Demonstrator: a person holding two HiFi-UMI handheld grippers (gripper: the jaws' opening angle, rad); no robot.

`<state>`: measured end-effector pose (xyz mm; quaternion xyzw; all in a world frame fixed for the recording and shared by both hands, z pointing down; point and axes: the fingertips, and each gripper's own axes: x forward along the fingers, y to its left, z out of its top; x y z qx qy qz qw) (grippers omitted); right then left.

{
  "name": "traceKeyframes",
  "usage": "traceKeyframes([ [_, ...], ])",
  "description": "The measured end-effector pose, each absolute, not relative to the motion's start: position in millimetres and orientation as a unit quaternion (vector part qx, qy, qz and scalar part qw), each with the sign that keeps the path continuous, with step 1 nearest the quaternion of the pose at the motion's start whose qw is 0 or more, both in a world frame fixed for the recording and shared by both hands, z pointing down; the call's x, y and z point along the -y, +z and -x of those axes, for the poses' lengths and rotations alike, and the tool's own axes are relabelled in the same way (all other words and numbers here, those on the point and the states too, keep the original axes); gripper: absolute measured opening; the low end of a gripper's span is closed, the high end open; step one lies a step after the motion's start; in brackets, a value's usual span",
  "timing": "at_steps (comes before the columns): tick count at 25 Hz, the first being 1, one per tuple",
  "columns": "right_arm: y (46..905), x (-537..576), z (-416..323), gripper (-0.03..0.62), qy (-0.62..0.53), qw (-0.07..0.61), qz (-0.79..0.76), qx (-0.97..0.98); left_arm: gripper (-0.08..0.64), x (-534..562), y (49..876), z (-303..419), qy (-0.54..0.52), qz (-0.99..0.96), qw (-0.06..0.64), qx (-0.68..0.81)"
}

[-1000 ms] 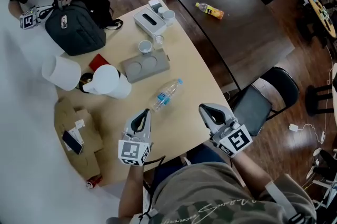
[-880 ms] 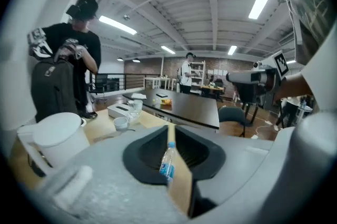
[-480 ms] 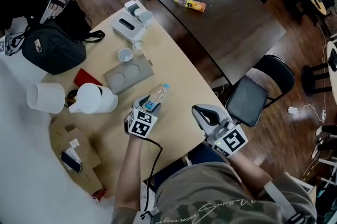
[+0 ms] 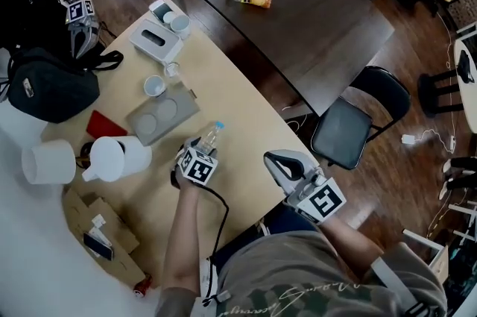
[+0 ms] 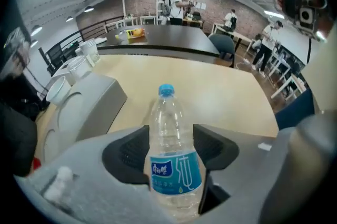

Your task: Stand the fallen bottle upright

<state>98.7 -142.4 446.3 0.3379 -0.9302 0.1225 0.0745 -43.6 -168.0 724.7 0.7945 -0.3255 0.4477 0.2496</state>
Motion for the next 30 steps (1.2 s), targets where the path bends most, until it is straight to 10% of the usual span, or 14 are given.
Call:
traceKeyframes([
  [10, 448, 146, -90, 0.005, 0.147, 0.067, -0.330, 0.930, 0.299, 184, 733, 47, 0.442, -0.797, 0.235, 0.338],
  [18, 449, 144, -98, 0.005, 0.120, 0.098, -0.329, 0.932, 0.298, 174, 619, 32, 0.144, -0.914, 0.128, 0.357],
  [30, 438, 107, -39, 0.005, 0.111, 0.134, -0.278, 0.945, 0.302, 100, 635, 46, 0.007, -0.935, 0.141, 0.325],
])
